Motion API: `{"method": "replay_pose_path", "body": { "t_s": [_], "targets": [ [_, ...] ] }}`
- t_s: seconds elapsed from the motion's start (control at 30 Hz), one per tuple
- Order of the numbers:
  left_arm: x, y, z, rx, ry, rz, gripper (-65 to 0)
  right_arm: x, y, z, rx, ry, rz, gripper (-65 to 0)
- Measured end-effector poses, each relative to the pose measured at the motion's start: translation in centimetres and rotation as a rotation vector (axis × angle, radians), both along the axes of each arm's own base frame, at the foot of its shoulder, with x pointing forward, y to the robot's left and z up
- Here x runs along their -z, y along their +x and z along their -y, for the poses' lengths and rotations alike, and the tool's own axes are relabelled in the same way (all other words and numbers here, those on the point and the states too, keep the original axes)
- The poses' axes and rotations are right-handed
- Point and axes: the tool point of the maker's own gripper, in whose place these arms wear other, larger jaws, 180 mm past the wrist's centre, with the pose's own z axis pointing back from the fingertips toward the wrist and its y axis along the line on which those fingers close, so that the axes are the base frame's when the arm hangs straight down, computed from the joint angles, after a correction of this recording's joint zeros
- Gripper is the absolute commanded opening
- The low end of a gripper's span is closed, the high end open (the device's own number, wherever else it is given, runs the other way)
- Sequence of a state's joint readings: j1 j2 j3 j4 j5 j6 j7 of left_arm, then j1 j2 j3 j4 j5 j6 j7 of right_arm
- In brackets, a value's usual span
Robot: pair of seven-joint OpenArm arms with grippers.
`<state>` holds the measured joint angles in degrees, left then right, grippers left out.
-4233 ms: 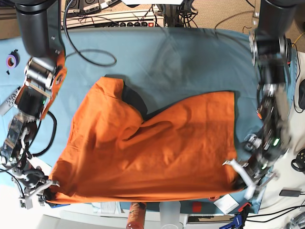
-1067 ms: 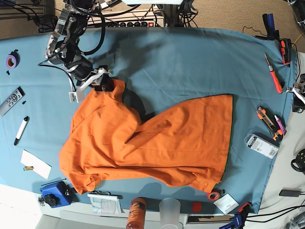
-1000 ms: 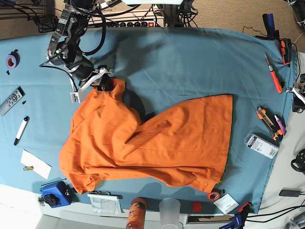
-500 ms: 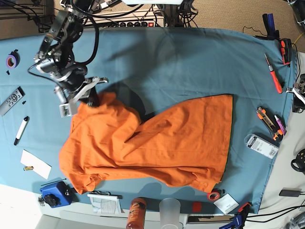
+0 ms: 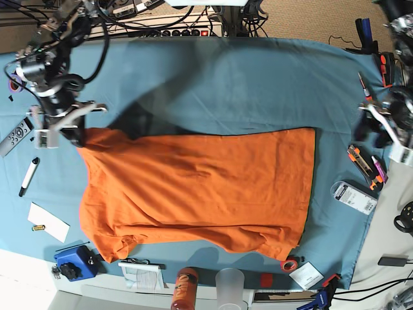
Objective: Layout the t-shirt on the table in an organized manner, then fold the t-shirt properly
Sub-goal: 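Pull the shirt corners apart with both grippers to straighten it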
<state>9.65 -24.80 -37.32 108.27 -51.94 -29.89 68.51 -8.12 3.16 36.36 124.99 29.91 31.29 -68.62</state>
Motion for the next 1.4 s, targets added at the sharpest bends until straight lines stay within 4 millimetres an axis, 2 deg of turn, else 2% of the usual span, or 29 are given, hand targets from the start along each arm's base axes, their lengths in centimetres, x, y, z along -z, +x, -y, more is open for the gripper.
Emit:
{"method": "replay_pose_path", "body": {
  "t_s": [0.1, 0.33, 0.57, 0.73, 0.87, 1.03, 1.17, 1.23, 1.33, 1.37, 1.4],
  "targets": [
    [0.5, -0.2, 2.7, 0.024, -0.100, 0.019, -30.0, -0.4, -0.3, 1.4, 0.022, -0.035, -0.002, -65.0],
    [1.2, 0.1, 5.9, 0.003, -0.227, 0.048, -30.0, 0.1, -1.1, 1.8, 0.023, -0.050, -0.031, -65.0],
    [5.2, -0.3, 10.9, 0.075, -0.221, -0.094, -30.0, 0.2, -1.1, 1.8, 0.023, -0.050, -0.032, -65.0],
    [8.1, 0.0, 10.9, -0.001, -0.160, -0.173, -30.0, 0.5, -1.4, 1.8, 0.023, -0.050, -0.045, -65.0],
    [8.8, 0.0, 12.4, 0.036, -0.188, -0.194, -30.1, 1.0, -1.9, 1.8, 0.022, -0.050, -0.064, -65.0],
    [9.8, 2.0, 12.6, -0.026, -0.232, -0.192, -31.0, 1.0, -1.9, 1.8, 0.022, -0.050, -0.064, -65.0],
    [9.9, 2.7, 12.6, -0.037, -0.241, -0.198, -36.1, 1.0, -1.9, 1.8, 0.022, -0.050, -0.066, -65.0],
    [10.0, 2.7, 12.5, -0.043, -0.238, -0.198, -44.0, 1.0, -2.0, 1.8, 0.022, -0.050, -0.067, -65.0],
    [10.3, 2.6, 12.3, -0.051, -0.226, -0.205, -62.1, 1.0, -2.0, 1.8, 0.022, -0.050, -0.067, -65.0],
    [10.3, 2.5, 12.3, -0.050, -0.227, -0.208, -65.0, 1.0, -2.0, 1.8, 0.022, -0.050, -0.067, -65.0],
    [10.4, 2.5, 12.3, -0.050, -0.228, -0.210, -65.0, 1.0, -2.0, 1.8, 0.022, -0.050, -0.067, -65.0]
  ]
}}
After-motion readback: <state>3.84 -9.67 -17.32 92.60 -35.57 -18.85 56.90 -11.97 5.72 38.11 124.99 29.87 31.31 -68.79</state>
